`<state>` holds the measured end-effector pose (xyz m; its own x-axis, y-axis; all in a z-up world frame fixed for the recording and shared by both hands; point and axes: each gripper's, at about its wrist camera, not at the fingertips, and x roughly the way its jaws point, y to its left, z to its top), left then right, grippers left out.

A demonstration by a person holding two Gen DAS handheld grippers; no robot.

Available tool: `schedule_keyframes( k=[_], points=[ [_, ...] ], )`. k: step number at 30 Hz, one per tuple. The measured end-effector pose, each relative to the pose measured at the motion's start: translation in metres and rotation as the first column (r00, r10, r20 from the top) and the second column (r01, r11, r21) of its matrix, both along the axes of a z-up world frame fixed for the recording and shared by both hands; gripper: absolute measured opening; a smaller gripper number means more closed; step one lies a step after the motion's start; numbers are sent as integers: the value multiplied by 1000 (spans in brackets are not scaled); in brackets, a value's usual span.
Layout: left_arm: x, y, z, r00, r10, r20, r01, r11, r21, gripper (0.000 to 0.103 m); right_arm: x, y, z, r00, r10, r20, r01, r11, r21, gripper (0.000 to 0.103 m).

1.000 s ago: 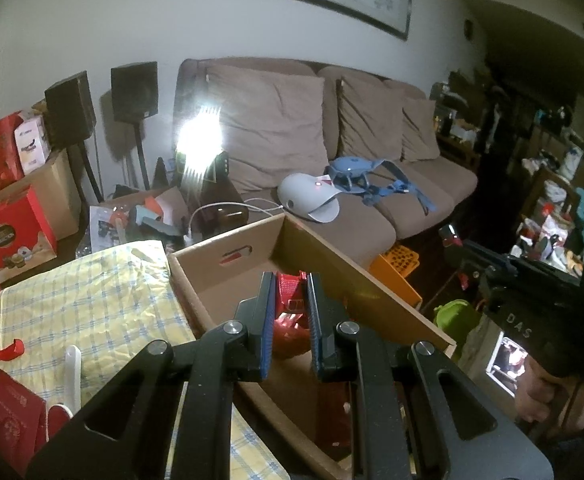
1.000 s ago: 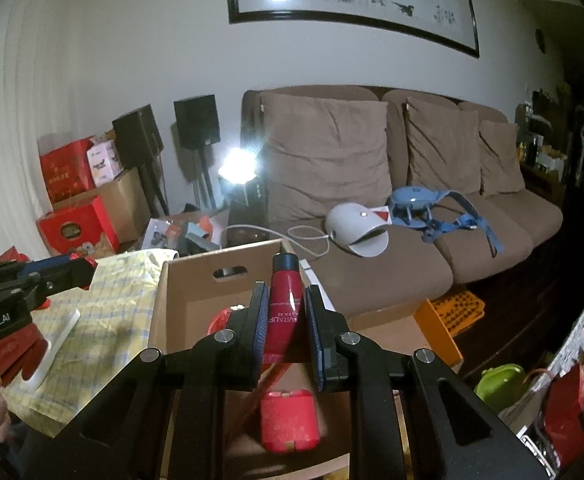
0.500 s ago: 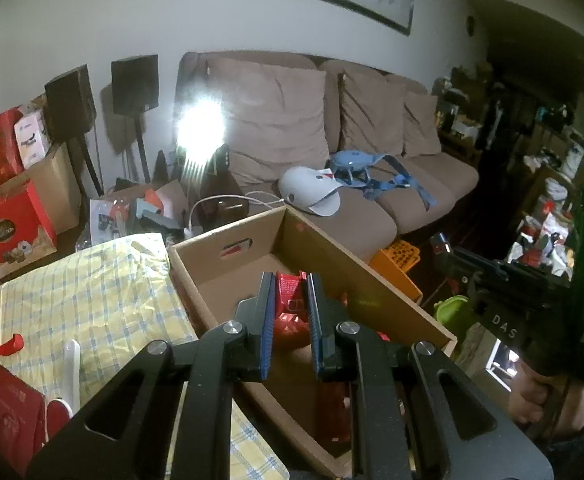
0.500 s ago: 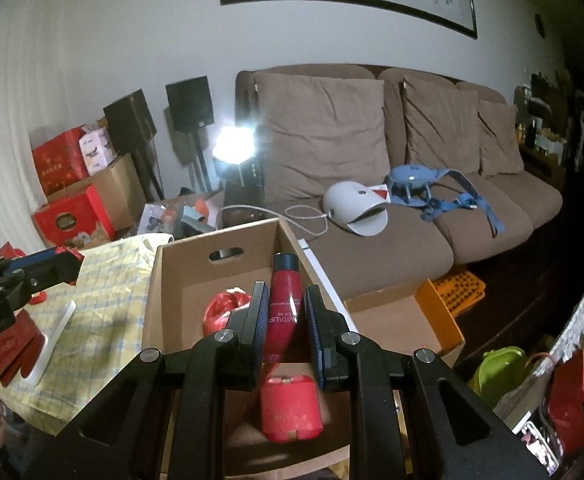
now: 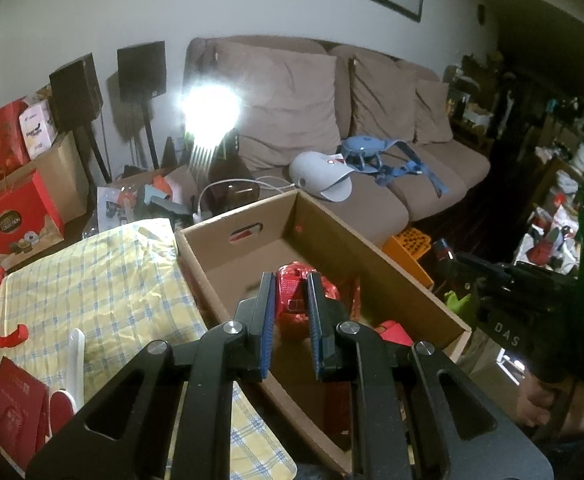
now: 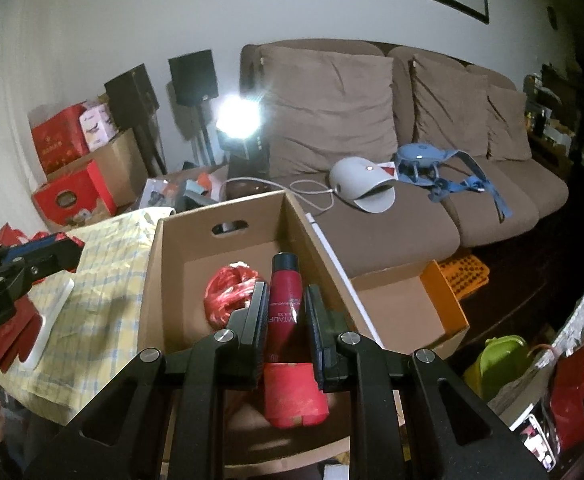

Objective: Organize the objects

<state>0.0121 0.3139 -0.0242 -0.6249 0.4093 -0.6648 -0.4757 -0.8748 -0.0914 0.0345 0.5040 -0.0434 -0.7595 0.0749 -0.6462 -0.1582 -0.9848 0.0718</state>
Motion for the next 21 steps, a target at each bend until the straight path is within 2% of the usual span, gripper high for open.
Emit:
schedule_keyframes(
  k=[15,21],
  points=[
    [1,12,-3,999,-52,-18,52,999,6,14,-4,3,-10,999,-12,35,13,1000,-11,18],
    [-2,17,-12,998,-66,-1,66,998,4,14,-8,2,-12,999,-13,46,13,1000,-11,18]
  ],
)
